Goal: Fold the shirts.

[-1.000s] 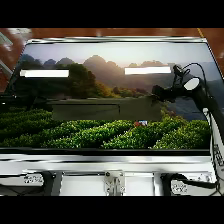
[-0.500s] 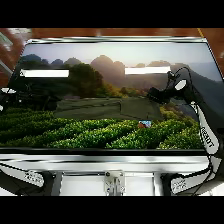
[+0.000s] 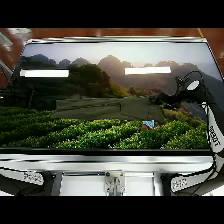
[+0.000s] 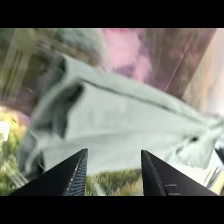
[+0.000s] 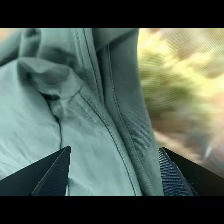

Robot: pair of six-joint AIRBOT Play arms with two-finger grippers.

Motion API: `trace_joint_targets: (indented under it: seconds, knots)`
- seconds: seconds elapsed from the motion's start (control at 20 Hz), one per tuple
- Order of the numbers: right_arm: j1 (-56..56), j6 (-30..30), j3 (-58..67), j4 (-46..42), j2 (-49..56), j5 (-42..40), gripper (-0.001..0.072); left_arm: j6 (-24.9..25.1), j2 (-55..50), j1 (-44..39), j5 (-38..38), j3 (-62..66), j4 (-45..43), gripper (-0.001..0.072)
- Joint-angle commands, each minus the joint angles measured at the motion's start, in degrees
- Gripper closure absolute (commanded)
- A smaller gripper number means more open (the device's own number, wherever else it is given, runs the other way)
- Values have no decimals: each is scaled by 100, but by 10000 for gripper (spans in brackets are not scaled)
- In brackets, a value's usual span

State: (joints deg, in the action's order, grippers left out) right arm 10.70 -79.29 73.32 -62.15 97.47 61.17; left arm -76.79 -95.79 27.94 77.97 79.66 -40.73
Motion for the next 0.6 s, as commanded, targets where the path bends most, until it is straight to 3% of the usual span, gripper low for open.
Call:
trace_joint_targets:
  seconds: [0.0, 0.2, 0.25, 0.35, 0.45, 0.5, 0.55]
  knots:
    - [98, 7, 4, 691, 369, 251, 46, 247, 378, -192, 365, 35, 4, 319]
    - [98, 92, 4, 1790, 750, 243, 65, 267, 660, -625, 348, 39, 7, 319]
    - [98, 92, 4, 1871, 778, 332, 190, 264, 669, -763, 328, 44, 11, 319]
    - [98, 94, 7, 1853, 769, 452, 341, 262, 651, -1047, 195, 42, 11, 319]
    - [101, 105, 7, 1862, 730, 514, 602, 262, 651, -1388, -66, 42, 28, 325]
    - [103, 125, 7, 1853, 658, 557, 646, 262, 651, -1558, -199, 42, 33, 370]
    - [103, 227, 7, 1853, 507, 577, 647, 264, 649, -1740, -352, 42, 33, 473]
